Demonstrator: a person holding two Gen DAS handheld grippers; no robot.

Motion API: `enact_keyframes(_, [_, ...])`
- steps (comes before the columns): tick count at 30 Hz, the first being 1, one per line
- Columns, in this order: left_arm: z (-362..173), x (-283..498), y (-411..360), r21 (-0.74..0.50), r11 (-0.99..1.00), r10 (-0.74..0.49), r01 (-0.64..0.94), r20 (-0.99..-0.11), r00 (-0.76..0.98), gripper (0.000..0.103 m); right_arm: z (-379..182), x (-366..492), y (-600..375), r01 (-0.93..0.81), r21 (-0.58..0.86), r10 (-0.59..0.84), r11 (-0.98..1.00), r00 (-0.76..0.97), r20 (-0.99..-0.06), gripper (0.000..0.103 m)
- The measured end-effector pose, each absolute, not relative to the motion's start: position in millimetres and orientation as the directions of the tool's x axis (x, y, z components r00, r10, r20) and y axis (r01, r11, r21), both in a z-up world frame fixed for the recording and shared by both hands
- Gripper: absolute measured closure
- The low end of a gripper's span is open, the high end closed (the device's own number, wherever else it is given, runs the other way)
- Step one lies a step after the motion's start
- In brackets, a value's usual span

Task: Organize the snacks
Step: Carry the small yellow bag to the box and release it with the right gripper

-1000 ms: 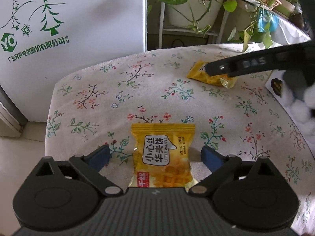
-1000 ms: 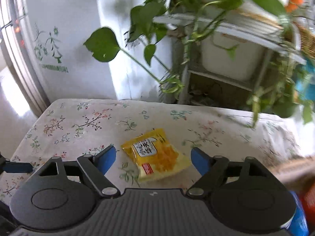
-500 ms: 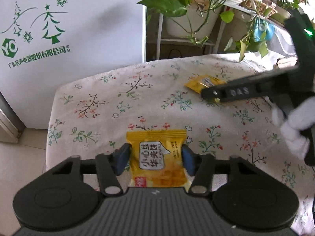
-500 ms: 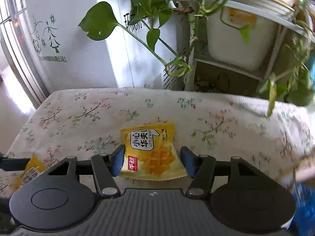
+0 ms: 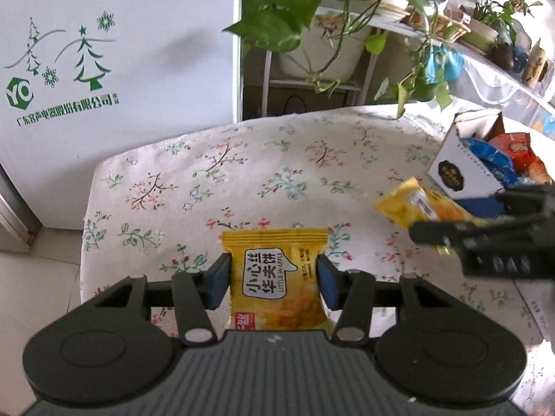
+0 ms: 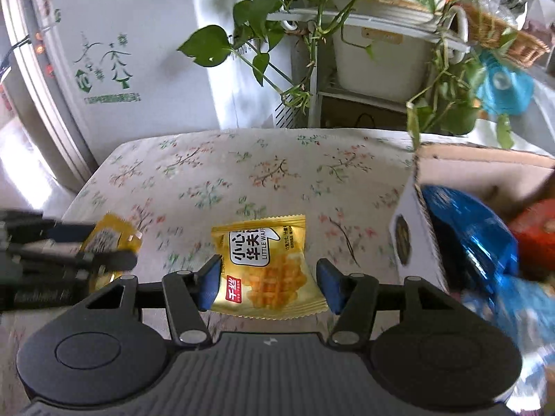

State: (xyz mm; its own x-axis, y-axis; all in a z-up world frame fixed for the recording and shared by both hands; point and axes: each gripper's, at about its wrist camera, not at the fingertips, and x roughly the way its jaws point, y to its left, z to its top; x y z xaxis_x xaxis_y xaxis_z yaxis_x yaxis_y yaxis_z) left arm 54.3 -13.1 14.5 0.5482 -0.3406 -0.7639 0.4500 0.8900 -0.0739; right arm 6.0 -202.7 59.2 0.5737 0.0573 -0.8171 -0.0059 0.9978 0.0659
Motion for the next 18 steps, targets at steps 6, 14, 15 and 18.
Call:
enact_keyframes(6, [21,41,-13,-0.077,0.901,-0.329,0.428,-0.763,0.556,0.052,77,-29,-200,-0.048,0.043,0.063,0.998,0.58,-0.812,0.038])
enact_keyframes(14, [24,23,-10,-0.111,0.926,-0.306,0.36,-0.779,0.547,0.052,90,-57,-216,0.009,0.081,0.06,0.997,0.598,-0.8,0.038])
enact_keyframes(15, [25,21,-10,-0.113,0.929,-0.303,0.353,-0.781,0.546,0.052,90,-59,-219,0.019,0.092,0.062,0.996,0.599,-0.798,0.038])
enact_keyframes(18, [25,12,-12,-0.101,0.936,-0.283,0.338,-0.785,0.55,0.052,87,-59,-218,0.035,0.091,0.053,0.995,0.592,-0.804,0.038])
